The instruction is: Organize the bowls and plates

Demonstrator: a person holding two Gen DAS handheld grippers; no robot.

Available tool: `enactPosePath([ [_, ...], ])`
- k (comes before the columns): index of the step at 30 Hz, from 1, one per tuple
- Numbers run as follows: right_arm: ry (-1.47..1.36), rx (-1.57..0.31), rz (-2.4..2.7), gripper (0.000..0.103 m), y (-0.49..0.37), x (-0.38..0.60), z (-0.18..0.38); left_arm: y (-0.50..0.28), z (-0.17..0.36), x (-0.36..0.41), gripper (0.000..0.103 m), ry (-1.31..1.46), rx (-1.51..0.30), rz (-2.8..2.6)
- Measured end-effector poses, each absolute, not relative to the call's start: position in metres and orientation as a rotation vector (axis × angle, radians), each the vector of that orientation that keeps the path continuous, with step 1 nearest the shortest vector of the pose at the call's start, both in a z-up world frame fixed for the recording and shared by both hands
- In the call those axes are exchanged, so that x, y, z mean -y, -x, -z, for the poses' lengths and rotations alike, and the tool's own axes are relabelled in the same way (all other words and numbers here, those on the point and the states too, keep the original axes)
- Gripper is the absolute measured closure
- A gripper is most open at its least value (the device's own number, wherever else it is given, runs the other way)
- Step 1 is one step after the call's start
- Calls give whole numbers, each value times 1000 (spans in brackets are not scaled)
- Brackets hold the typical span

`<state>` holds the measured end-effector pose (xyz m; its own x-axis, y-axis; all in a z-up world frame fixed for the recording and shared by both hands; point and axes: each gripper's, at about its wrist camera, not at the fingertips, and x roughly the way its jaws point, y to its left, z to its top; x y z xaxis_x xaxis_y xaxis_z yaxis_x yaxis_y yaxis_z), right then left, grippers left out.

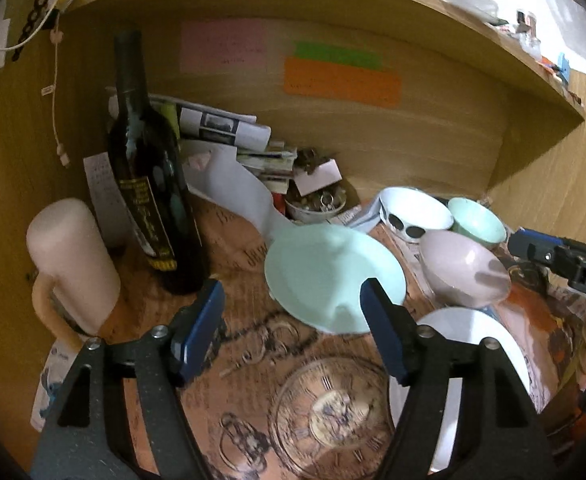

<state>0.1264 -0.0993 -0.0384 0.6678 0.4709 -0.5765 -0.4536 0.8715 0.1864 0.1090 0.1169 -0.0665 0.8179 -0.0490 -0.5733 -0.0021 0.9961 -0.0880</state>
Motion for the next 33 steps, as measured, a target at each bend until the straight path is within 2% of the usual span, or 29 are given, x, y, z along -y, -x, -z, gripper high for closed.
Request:
enactPosePath([
  [8,30,-675,-528,55,-165,67,35,-147,71,-129,30,86,-631,33],
  [28,189,-1005,-510,55,-284,17,106,-227,150,-148,31,197,-924,92],
  [30,202,-1043,-517,55,-293,13,112,-229,153,-148,31,200,-938,104],
  [33,217,-1099,-525,55,-305,10,119,-230,155,-145,42,200,-954,129],
])
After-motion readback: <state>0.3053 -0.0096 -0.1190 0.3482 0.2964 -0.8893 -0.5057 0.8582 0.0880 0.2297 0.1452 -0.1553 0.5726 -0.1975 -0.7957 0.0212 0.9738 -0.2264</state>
